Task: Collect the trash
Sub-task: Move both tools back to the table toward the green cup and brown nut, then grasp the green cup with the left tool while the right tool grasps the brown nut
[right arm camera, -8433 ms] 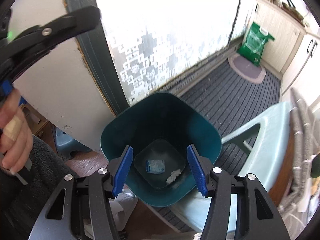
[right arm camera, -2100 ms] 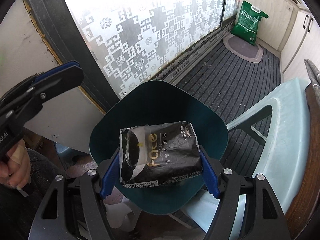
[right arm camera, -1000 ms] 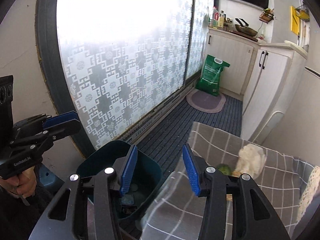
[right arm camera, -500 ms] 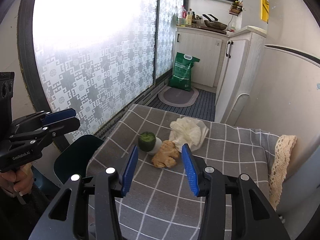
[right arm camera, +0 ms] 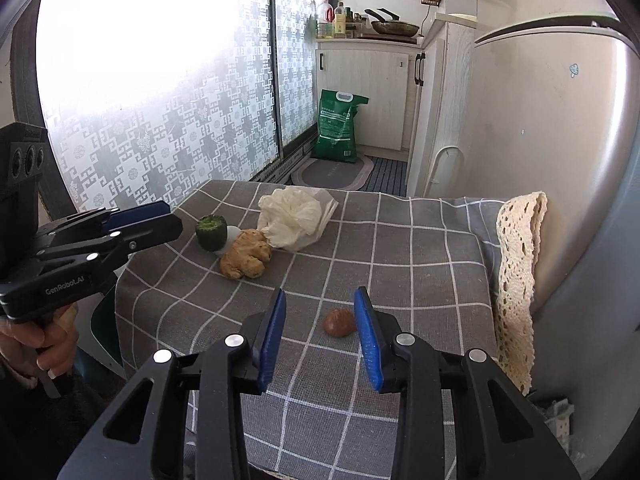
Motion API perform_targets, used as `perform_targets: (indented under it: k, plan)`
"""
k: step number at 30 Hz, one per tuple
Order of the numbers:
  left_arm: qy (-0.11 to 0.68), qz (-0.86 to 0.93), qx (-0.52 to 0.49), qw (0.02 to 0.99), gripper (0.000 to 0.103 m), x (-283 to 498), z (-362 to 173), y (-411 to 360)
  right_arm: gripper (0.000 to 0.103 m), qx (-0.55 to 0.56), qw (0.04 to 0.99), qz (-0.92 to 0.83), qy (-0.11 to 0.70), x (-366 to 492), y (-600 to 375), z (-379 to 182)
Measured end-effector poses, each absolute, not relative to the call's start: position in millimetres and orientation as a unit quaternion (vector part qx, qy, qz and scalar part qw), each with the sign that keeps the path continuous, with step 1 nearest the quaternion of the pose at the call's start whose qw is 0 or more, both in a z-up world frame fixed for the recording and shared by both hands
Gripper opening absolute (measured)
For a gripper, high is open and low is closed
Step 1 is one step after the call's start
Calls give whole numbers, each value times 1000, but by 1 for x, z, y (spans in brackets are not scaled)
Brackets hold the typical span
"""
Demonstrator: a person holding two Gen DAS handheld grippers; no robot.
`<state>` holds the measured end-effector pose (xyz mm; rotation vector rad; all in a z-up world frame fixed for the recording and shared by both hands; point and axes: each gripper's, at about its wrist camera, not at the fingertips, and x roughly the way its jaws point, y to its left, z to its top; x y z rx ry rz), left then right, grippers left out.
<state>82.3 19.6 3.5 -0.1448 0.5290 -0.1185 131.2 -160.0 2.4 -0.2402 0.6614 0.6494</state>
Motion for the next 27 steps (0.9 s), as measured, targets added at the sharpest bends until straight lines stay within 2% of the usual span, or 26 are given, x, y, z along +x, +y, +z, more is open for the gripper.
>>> perform_targets:
  k: [13,16,18,27]
  plan:
    - [310,-28,-57,949,38,117,-11,8,36,-96,881,319,334,140,-190,-11]
    - [328,-16,-53,943,31,123,-17,8,36,-103,876,326,339,139,-188,-14]
    - [326,-17,-49,944,27,122,-16,6,36,-108,875,327,341,138,-186,-16]
    - [300,-30,-65,951,27,109,-5,7,36,-111,874,322,348,141,-183,-20]
